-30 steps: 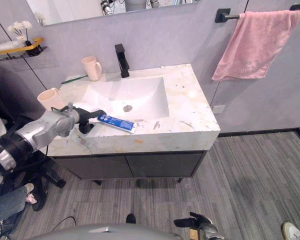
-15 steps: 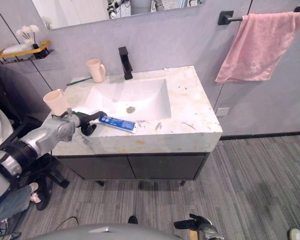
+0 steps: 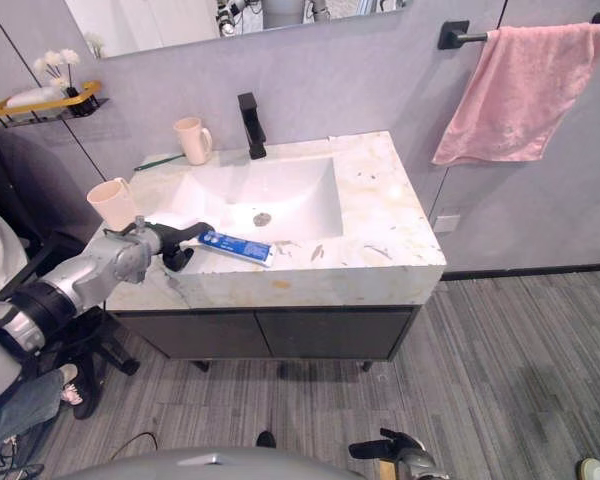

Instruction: Organize the bathroom.

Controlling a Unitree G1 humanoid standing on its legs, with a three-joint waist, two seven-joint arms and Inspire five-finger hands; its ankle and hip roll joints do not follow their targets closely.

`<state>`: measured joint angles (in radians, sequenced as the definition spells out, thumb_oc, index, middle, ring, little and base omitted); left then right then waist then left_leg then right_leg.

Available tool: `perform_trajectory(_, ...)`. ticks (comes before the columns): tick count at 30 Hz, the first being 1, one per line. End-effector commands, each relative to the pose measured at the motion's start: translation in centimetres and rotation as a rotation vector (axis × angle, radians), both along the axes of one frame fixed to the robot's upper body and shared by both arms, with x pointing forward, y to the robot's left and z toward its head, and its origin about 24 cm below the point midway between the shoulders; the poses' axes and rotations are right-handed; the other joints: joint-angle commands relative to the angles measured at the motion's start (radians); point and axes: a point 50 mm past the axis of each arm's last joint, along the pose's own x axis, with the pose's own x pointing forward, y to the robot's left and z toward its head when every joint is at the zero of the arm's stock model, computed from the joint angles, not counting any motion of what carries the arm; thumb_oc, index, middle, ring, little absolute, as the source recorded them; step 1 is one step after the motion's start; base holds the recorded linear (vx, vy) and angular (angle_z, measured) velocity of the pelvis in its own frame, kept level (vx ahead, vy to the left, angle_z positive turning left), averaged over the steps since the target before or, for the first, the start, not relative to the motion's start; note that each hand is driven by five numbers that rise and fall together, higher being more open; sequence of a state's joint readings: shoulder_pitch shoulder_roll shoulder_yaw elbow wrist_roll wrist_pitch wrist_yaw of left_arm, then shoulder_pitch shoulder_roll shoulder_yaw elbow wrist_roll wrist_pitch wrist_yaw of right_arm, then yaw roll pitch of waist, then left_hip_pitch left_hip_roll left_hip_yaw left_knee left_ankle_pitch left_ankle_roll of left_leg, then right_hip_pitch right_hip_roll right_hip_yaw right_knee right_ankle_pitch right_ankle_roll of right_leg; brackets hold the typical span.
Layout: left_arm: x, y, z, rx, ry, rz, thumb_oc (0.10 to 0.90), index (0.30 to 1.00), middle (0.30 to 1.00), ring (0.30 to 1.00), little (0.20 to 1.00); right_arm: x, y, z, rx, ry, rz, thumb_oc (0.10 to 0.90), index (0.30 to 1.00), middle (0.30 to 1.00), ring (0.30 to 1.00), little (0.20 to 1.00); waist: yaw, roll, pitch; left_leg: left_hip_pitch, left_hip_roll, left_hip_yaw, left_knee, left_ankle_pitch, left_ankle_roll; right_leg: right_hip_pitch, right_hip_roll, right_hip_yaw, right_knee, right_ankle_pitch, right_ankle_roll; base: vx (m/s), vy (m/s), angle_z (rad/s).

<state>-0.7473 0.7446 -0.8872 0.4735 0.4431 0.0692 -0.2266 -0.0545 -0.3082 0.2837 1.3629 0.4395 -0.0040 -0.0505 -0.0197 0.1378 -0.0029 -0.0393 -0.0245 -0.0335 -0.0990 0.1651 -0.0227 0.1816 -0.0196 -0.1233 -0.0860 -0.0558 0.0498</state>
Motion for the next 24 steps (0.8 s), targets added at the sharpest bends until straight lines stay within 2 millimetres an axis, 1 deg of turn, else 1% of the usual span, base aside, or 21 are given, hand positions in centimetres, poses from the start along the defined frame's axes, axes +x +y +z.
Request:
perform_trajectory(1,0.7,-0.4,-0.9,-0.066,0.051,0.048,0.8,0.9,0.9,0.9,0.9,3.0,0.5,0.5,0.002,-0.087,0.022,0.8,0.9,0.9,0.9,0.9,-0.012,-0.033,0.062,0.037,-0.029,0.013,0.012,-0.068,0.008,-0.092,-0.011,-0.04,-0.001,0.097,0.025,0.0,0.0,0.0)
perform_trajectory(2,0.5,-0.7,-0.9,-0.136,0.055,0.042,0.8,0.9,0.9,0.9,0.9,3.0,0.5,0.5,0.003,-0.09,0.019,0.8,0.9,0.9,0.9,0.9,-0.01,-0.033,0.062,0.038,-0.029,0.013,0.012,-0.069,0.009,-0.091,-0.011,-0.042,-0.001,0.097,0.025,0.0,0.0,0.0)
perform_trajectory(4,0.6,-1.0,-0.3,-0.198,0.001,0.032,0.8,0.9,0.9,0.9,0.9,3.0,0.5,0.5,0.006,-0.094,0.014,0.8,0.9,0.9,0.9,0.9,-0.007,-0.033,0.063,0.039,-0.028,0.013,0.012,-0.069,0.008,-0.09,-0.011,-0.043,-0.001,0.097,0.024,0.0,0.0,0.0)
perform_trajectory(6,0.6,-1.8,1.3,-0.348,-0.077,0.009,0.8,0.9,0.9,0.9,0.9,3.0,0.6,0.5,0.01,-0.096,0.006,0.8,0.9,0.9,0.9,0.9,-0.002,-0.034,0.064,0.042,-0.027,0.011,0.012,-0.07,0.007,-0.088,-0.011,-0.045,-0.001,0.097,0.022,0.0,0.0,0.0)
perform_trajectory(8,0.6,-2.4,2.3,-0.429,-0.12,0.003,0.8,0.9,0.9,0.9,0.9,2.9,0.6,0.5,0.012,-0.096,0.002,0.8,0.9,0.9,0.9,0.9,0.002,-0.034,0.064,0.042,-0.026,0.009,0.012,-0.069,0.006,-0.086,-0.011,-0.045,-0.001,0.096,0.019,0.0,0.0,0.0)
perform_trajectory(9,0.8,-2.4,3.1,-0.434,-0.162,0.022,0.8,0.9,0.9,0.9,0.9,2.9,0.7,0.5,0.013,-0.098,-0.004,0.8,0.9,0.9,0.9,0.9,0.006,-0.035,0.064,0.042,-0.026,0.006,0.012,-0.069,0.006,-0.085,-0.01,-0.045,-0.001,0.095,0.017,0.01,-0.011,0.03)
perform_trajectory(11,0.9,-2.2,3.4,-0.432,-0.185,0.044,0.8,0.9,0.9,0.9,0.9,2.9,0.8,0.4,0.014,-0.1,-0.007,0.8,0.9,0.9,0.9,0.9,0.009,-0.037,0.065,0.041,-0.027,0.003,0.012,-0.068,0.006,-0.085,-0.01,-0.046,-0.001,0.095,0.017,0.0,-0.004,0.02)
perform_trajectory(14,1.1,-0.8,3.4,-0.425,-0.205,0.081,0.8,0.9,0.9,0.9,0.9,2.8,0.7,0.5,0.008,-0.1,-0.016,0.8,0.9,0.9,0.9,0.9,0.016,-0.041,0.068,0.04,-0.03,-0.001,0.012,-0.067,0.005,-0.084,-0.012,-0.053,-0.001,0.097,0.016,0.0,-0.003,0.02)
perform_trajectory(16,0.9,-0.4,3.6,-0.457,-0.194,0.079,0.8,0.9,0.9,0.9,0.9,2.8,0.5,0.5,0.005,-0.099,-0.02,0.8,0.9,0.9,0.9,0.9,0.02,-0.041,0.069,0.041,-0.031,-0.003,0.012,-0.067,0.005,-0.083,-0.012,-0.056,-0.001,0.096,0.014,0.0,0.0,0.0)
perform_trajectory(19,0.8,-0.5,4.6,-0.458,-0.188,0.069,0.8,0.9,0.9,0.9,0.9,2.7,0.3,0.6,-0.003,-0.097,-0.023,0.8,0.9,0.9,0.9,0.9,0.028,-0.037,0.071,0.04,-0.033,-0.007,0.012,-0.065,0.005,-0.082,-0.012,-0.061,-0.001,0.096,0.013,0.0,0.008,0.06)
perform_trajectory(24,0.9,-0.6,5.0,-0.408,-0.173,0.062,0.8,0.9,0.9,0.9,0.9,2.7,0.3,0.6,-0.001,-0.097,-0.02,0.8,0.9,0.9,0.9,0.9,0.03,-0.037,0.071,0.043,-0.034,-0.008,0.012,-0.067,0.006,-0.079,-0.013,-0.067,-0.001,0.094,0.013,0.0,0.005,0.05)
